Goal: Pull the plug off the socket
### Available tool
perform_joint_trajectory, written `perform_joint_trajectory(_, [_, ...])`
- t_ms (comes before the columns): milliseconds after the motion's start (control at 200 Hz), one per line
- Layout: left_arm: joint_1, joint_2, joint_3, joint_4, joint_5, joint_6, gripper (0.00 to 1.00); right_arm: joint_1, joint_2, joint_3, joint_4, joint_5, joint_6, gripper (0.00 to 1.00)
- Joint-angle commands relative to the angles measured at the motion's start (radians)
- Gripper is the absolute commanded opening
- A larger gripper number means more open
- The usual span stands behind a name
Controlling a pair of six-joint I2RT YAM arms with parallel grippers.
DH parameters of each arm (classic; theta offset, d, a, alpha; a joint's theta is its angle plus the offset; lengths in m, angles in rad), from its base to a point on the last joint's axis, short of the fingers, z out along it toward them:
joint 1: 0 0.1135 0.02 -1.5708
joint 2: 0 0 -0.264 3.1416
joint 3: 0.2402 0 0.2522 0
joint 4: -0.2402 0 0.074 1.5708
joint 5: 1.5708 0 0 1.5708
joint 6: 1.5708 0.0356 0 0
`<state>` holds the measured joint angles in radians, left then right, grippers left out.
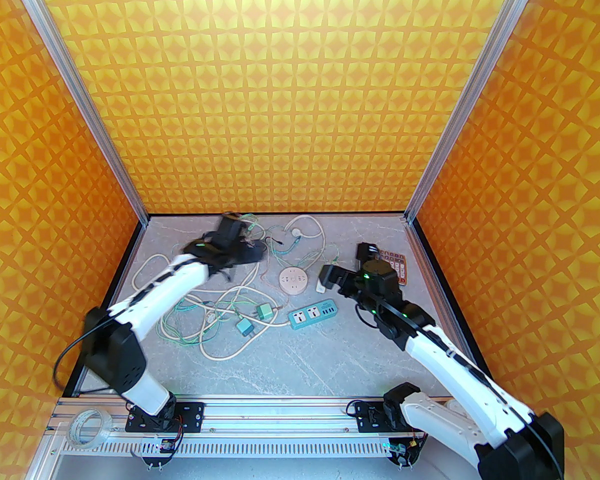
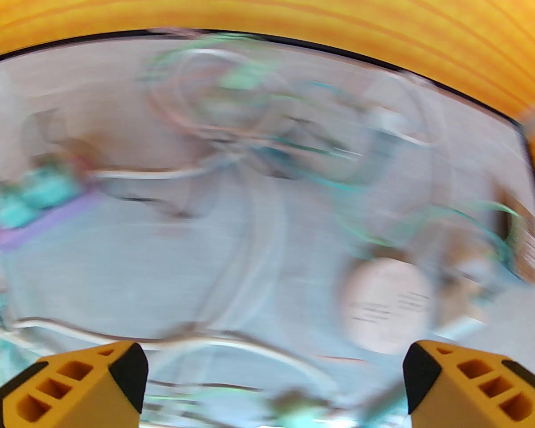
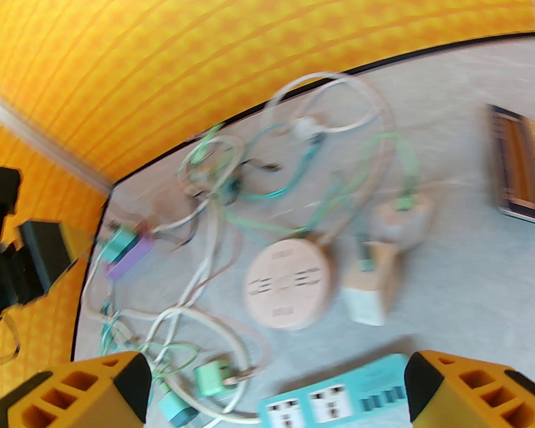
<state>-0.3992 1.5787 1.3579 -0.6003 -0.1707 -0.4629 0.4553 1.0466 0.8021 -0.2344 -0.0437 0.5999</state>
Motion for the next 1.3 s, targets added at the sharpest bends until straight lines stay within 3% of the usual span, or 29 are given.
perform_joint_trajectory(0, [0.075,-0.043,-0.075,0.088,-0.014,0.144,0.99,0.059,0.061,0.063,0.052,-0.047,-0.043,0.99])
perform_joint_trajectory(205, [0.221,0.011,-0.117,0.157,-0.004,0.248,0.99,0.132,0.178,0.139,0.072,-0.045,-0.06,0.98])
perform_joint_trajectory(470, [0.414,0.037,-0.089,0.268,0.1,0.142,0.99,0.149,0.285,0.184,0.081,-0.059,-0.068,0.99])
perform_joint_trajectory(750, [0.649,0.268,0.039,0.338,0.539,-0.031,0.99,0.149,0.362,0.224,0.074,-0.059,-0.076,0.98])
perform_joint_trajectory(835, [0.665,0.378,0.123,0.316,0.625,-0.034,0.99,0.15,0.375,0.24,0.065,-0.065,-0.073,0.99])
perform_joint_trajectory(1105, [0.666,0.609,0.293,0.31,0.749,-0.059,0.99,0.15,0.407,0.277,0.044,-0.083,-0.071,0.98])
perform_joint_trajectory(1295, [0.659,0.558,0.146,0.397,0.794,-0.118,0.99,0.151,0.425,0.286,0.051,-0.083,-0.068,0.99])
